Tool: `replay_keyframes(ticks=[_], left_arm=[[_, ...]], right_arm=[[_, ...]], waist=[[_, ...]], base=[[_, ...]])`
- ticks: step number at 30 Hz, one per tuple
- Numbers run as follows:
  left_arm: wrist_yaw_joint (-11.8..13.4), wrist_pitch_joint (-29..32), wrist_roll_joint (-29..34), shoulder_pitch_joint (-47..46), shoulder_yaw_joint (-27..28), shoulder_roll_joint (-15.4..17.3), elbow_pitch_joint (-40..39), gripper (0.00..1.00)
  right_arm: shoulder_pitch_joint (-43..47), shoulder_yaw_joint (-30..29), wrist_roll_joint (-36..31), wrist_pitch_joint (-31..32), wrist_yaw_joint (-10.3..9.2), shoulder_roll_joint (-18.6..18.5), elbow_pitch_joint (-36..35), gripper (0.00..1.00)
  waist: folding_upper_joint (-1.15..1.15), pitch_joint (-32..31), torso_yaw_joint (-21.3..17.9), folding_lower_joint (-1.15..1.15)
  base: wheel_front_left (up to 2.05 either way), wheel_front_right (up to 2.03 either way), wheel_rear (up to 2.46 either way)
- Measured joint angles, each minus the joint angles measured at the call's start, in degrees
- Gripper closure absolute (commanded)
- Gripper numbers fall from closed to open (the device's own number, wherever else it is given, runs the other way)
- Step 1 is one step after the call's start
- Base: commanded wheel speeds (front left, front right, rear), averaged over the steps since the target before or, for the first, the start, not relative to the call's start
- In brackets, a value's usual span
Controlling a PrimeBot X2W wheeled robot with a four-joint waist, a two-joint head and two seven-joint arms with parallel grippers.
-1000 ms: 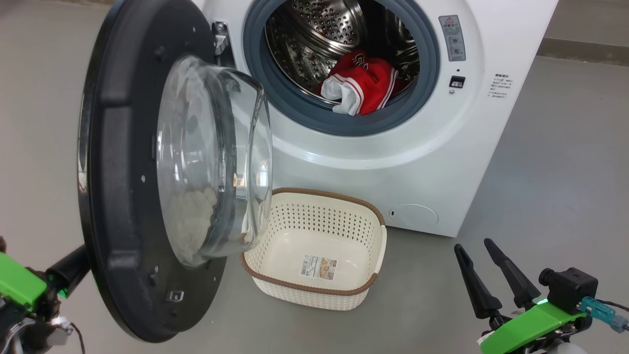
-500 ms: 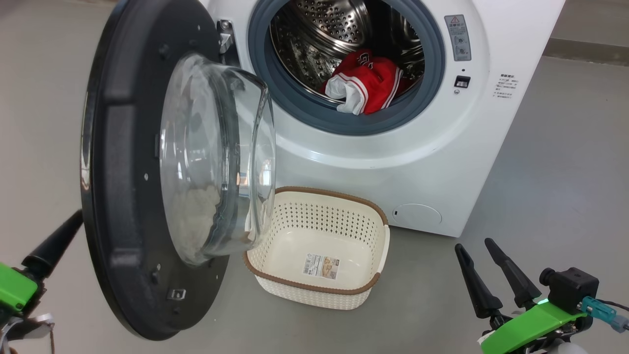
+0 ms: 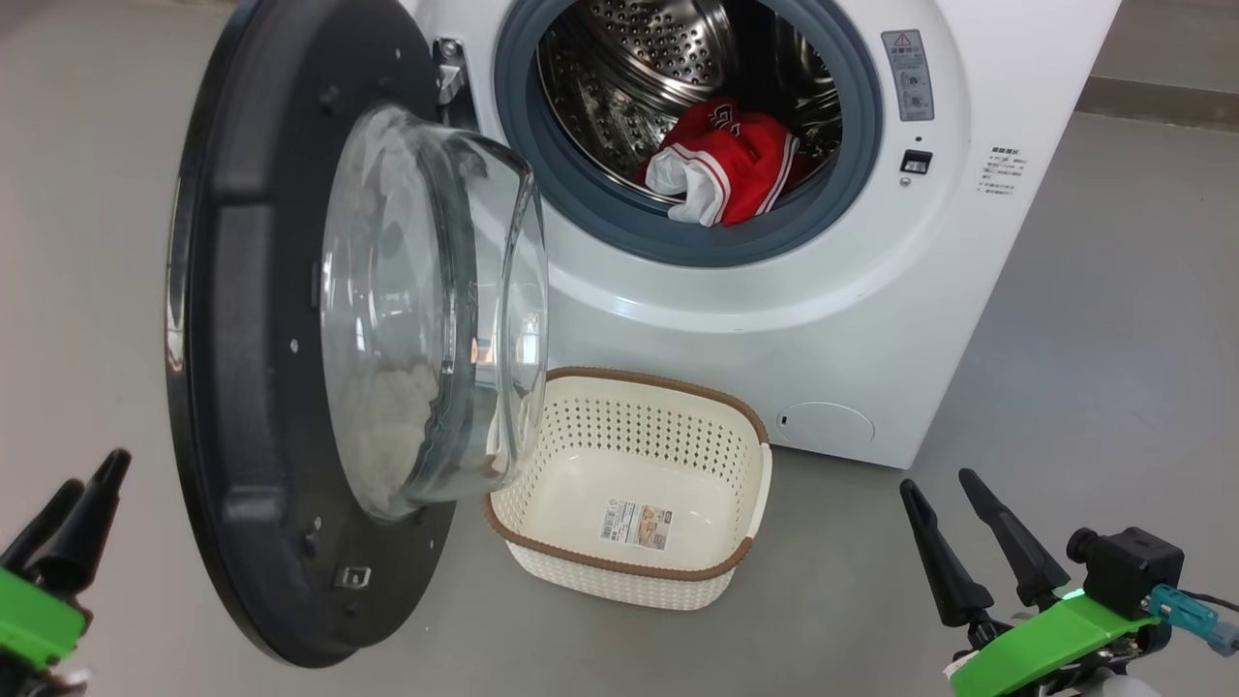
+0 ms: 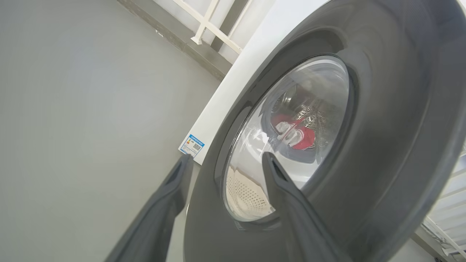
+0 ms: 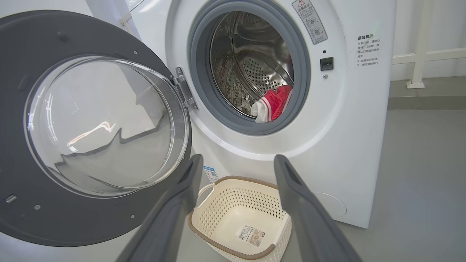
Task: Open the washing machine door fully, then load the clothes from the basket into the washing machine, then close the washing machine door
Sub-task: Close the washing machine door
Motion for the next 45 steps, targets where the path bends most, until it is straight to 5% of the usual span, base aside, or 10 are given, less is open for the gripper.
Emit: replay_keyframes(ticks=[24, 31, 45], left_arm=[[-0.4, -29.5, 11.1, 10.3, -9.3, 2.2, 0.5, 0.00], [-0.3, -38.5, 14.8, 12.3, -10.2, -0.4, 2.7, 0.00], [1.2, -43.1, 21.3, 14.1, -11.1, -3.0, 2.9, 0.00]], right_arm=[[1.0, 0.2, -0.2, 0.0, 0.00, -0.2, -0.4, 0.00], [1.0, 0.5, -0.5, 0.0, 0.00, -0.1, -0.9, 0.00], [1.0, 1.9, -0.7, 0.0, 0.00, -0.6, -0.6, 0.00]], waist=[[0.00, -0.1, 2.6, 0.00], [0.00, -0.2, 2.8, 0.00], [0.00, -0.7, 4.1, 0.00]], base=[[0.00, 0.00, 0.00], [0.00, 0.00, 0.00], [0.00, 0.00, 0.00]])
